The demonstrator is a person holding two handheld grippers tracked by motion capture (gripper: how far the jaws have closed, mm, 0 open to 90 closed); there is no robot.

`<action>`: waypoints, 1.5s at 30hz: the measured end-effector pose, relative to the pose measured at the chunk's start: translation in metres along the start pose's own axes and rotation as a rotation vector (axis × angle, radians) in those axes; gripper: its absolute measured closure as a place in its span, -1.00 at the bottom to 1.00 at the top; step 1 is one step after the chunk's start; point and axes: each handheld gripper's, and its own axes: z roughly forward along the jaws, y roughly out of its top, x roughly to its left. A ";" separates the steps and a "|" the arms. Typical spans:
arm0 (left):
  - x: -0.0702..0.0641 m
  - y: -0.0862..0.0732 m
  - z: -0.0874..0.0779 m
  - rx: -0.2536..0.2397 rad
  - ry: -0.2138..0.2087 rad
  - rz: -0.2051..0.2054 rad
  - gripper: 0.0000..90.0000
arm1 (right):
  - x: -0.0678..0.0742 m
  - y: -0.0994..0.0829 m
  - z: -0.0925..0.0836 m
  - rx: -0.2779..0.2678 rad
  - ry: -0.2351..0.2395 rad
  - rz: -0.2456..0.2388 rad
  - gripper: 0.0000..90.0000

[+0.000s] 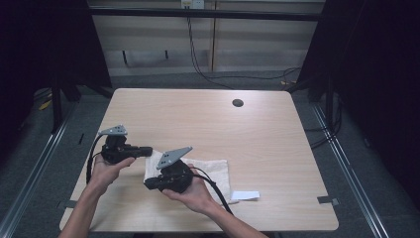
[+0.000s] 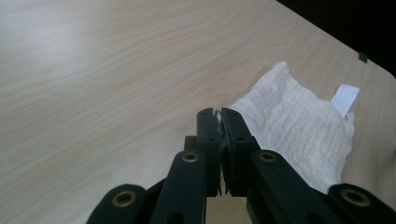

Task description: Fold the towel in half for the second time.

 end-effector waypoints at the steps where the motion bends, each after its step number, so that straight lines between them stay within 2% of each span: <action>1: 0.000 0.000 -0.001 -0.002 0.004 0.001 0.94 | 0.000 0.002 0.001 0.002 0.004 0.004 0.93; 7: -0.002 0.007 -0.016 -0.034 0.026 0.006 0.94 | 0.002 0.010 0.004 -0.025 0.010 0.003 0.93; 10: -0.005 0.010 -0.015 -0.039 0.029 0.018 0.94 | 0.003 0.014 0.004 -0.044 0.018 0.004 0.93; 16: -0.016 0.017 0.002 -0.013 0.016 0.041 0.94 | 0.005 0.015 -0.004 -0.049 0.002 -0.006 0.93; 19: -0.021 0.022 0.012 -0.010 0.008 0.032 0.94 | 0.004 0.010 -0.016 -0.056 -0.021 -0.005 0.93; 26: -0.031 0.032 0.037 0.013 -0.018 0.060 0.94 | -0.003 -0.008 -0.050 -0.081 -0.058 0.029 0.93; 27: -0.033 0.034 0.042 0.030 -0.023 0.068 0.94 | -0.004 -0.010 -0.053 -0.080 -0.064 0.032 0.93; 28: -0.033 0.034 0.042 0.030 -0.023 0.068 0.94 | -0.006 -0.013 -0.056 -0.078 -0.064 0.040 0.93; 33: -0.040 0.039 0.066 0.060 -0.050 0.078 0.94 | -0.010 -0.027 -0.063 -0.057 -0.066 0.036 0.93; 37: -0.046 0.044 0.084 0.091 -0.056 0.091 0.94 | -0.019 -0.035 -0.072 -0.062 -0.060 0.068 0.93; 40: -0.048 0.045 0.093 0.088 -0.073 0.084 0.94 | -0.021 -0.039 -0.078 -0.072 -0.067 0.074 0.93; 45: -0.052 0.044 0.107 0.099 -0.083 0.073 0.94 | -0.023 -0.048 -0.079 -0.051 -0.078 0.087 0.93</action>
